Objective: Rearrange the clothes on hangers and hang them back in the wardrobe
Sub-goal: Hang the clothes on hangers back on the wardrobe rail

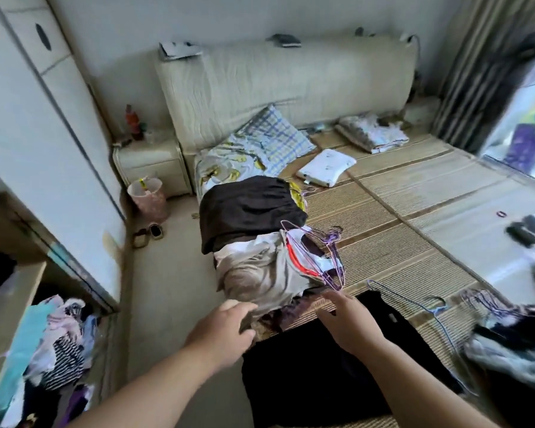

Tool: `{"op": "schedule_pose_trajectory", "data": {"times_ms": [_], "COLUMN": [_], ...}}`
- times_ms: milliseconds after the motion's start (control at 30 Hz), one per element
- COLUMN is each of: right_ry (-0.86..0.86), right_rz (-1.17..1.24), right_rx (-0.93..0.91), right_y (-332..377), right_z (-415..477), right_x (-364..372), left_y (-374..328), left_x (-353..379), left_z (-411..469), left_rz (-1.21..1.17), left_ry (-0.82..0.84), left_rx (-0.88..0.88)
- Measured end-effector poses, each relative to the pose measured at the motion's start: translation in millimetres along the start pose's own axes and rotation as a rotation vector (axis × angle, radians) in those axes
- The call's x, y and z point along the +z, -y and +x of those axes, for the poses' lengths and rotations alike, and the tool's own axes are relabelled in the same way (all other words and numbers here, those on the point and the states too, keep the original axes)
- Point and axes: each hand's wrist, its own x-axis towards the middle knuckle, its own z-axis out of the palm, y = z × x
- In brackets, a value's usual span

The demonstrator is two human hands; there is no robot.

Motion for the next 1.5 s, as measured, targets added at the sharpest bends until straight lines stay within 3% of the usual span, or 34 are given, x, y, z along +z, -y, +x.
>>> {"op": "schedule_pose_trajectory", "data": {"times_ms": [433, 667, 900, 1167, 1267, 1367, 1500], "right_ry": [-0.182, -0.253, -0.302, -0.258, -0.177, -0.207, -0.157], "right_rz": [0.130, 0.292, 0.393, 0.403, 0.347, 0.272, 0.049], "right_rx": [0.488, 0.698, 0.877, 1.000, 1.037, 1.079, 1.067], "right_y": [-30.4, -41.1, -115.7, -275.1, -345.5, -399.5, -448.0], "right_z": [93.4, 94.5, 72.6, 98.1, 118.3, 139.8, 164.0], "right_x": [1.8, 17.5, 20.2, 48.7, 79.8, 104.2, 124.1], "left_y": [-18.5, -46.4, -99.5, -156.6, -156.4, -158.1, -169.5], "left_x": [-31.5, -3.1, 71.1, 212.8, 277.3, 326.8, 381.8], "left_z": [244.4, 297.4, 305.0, 340.1, 353.5, 374.9, 407.1], "left_rz": [0.137, 0.197, 0.284, 0.351, 0.436, 0.550, 0.685], "left_ry": [0.295, 0.470, 0.617, 0.673, 0.716, 0.672, 0.645], "left_rx": [0.442, 0.622, 0.754, 0.791, 0.784, 0.846, 0.922]}}
